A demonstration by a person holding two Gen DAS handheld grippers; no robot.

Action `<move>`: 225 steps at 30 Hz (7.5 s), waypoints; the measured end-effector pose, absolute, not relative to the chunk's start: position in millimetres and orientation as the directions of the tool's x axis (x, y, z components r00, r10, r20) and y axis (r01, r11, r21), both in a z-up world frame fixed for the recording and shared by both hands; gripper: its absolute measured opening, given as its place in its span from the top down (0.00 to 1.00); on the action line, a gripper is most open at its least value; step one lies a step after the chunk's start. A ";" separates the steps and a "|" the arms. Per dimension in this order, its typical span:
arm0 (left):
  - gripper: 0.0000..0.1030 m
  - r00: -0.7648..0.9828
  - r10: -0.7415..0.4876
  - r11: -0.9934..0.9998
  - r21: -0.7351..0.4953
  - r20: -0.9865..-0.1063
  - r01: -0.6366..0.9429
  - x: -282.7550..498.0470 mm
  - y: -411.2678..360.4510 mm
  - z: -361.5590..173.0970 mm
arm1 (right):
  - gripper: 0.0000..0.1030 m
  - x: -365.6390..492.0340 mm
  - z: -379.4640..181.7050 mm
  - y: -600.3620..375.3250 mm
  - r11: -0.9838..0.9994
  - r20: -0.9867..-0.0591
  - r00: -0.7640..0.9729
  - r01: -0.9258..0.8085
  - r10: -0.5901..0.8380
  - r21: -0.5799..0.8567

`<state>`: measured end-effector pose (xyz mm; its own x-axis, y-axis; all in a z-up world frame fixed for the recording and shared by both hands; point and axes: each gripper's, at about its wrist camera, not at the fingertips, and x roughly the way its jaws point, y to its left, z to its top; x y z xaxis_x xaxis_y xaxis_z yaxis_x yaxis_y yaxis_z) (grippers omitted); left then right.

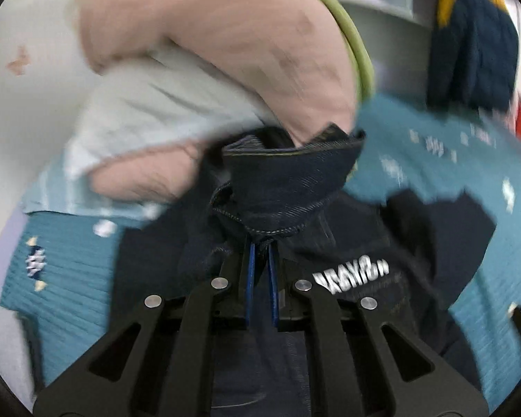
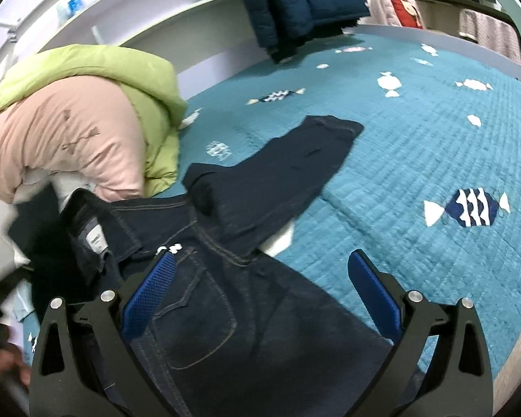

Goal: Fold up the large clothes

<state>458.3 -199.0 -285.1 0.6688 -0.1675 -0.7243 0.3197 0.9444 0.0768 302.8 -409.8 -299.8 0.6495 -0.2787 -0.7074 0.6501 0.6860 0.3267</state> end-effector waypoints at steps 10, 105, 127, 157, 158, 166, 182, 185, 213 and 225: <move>0.31 0.468 -0.214 0.900 0.013 -0.857 0.435 453.8 -220.4 -362.6 | 0.07 297.0 -319.6 -458.4 0.628 -0.729 0.610 0.708 -0.312 0.324; 0.19 0.408 -0.142 0.986 -0.163 -0.902 -0.017 583.8 32.1 -360.5 | 0.42 545.1 -372.4 -435.2 0.847 -0.800 0.535 0.262 0.271 0.462; 0.42 0.360 -0.186 0.981 -0.192 -0.914 0.019 647.6 18.9 -382.2 | 0.80 592.8 -398.6 -446.7 0.797 -0.767 0.484 0.206 0.421 0.567; 0.93 0.466 -0.389 0.906 -0.238 -0.794 0.351 364.3 77.3 -244.3 | 0.92 338.9 -245.3 -416.7 0.839 -0.668 0.577 -0.056 0.470 0.541; 0.93 0.461 -0.383 0.906 -0.228 -0.801 0.357 349.8 81.0 -249.0 | 0.92 327.3 -248.4 -416.4 0.842 -0.676 0.567 -0.058 0.470 0.536; 0.92 0.306 -0.313 0.930 -0.226 -0.899 0.288 261.9 102.8 -337.2 | 0.75 230.2 -332.1 -405.4 0.929 -0.863 0.381 0.023 0.333 0.369; 0.36 0.387 -0.395 0.918 -0.370 -0.833 0.142 241.7 132.0 -312.8 | 0.48 192.4 -332.4 -439.2 0.622 -0.721 0.487 0.382 0.493 0.683; 0.36 0.346 -0.403 0.915 -0.382 -0.847 0.129 246.7 123.1 -326.6 | 0.47 183.2 -351.6 -448.1 0.477 -0.642 0.524 0.430 0.559 0.766; 0.76 0.309 -0.393 0.919 -0.385 -0.866 0.090 239.2 112.6 -351.3 | 0.66 189.9 -378.7 -449.6 0.362 -0.556 0.583 0.424 0.592 0.830; 0.77 0.205 -0.405 0.914 -0.384 -0.891 0.134 218.0 101.6 -375.4 | 0.90 193.4 -374.7 -443.0 0.679 -0.757 0.461 0.365 0.463 0.637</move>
